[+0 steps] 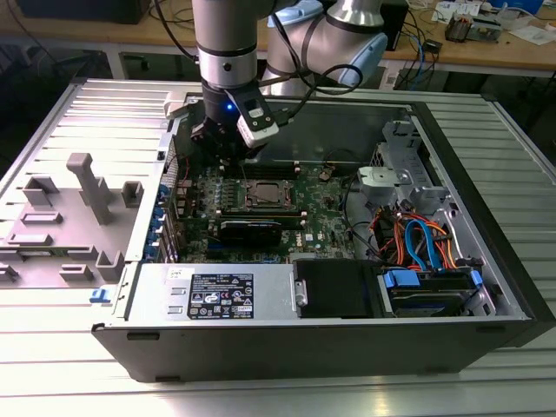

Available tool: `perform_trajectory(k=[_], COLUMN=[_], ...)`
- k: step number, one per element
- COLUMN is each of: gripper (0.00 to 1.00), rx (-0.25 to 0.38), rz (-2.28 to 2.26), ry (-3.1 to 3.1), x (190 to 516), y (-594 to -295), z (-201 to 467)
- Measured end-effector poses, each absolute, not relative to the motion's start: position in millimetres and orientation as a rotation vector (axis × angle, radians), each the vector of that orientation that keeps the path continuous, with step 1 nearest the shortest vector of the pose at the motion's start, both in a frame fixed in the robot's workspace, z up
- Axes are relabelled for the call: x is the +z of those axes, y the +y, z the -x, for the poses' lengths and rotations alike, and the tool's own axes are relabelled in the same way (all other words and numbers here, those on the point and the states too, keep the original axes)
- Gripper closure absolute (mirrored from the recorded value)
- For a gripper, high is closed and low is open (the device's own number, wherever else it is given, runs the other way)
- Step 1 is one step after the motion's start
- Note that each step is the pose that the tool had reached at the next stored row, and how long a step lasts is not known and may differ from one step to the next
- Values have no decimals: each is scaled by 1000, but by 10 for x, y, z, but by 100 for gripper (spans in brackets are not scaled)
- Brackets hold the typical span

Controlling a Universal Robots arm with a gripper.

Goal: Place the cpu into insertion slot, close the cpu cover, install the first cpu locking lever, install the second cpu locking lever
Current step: 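Install the first cpu locking lever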

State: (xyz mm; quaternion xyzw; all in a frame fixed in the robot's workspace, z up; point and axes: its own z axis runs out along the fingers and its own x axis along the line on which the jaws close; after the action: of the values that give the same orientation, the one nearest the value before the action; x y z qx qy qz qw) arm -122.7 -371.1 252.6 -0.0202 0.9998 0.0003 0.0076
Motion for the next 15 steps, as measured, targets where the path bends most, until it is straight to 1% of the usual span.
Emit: perform_trajectory(k=[15], gripper=[89], rx=[1], rz=[63], ry=[3126], x=[2526], y=[-3494], z=[1277])
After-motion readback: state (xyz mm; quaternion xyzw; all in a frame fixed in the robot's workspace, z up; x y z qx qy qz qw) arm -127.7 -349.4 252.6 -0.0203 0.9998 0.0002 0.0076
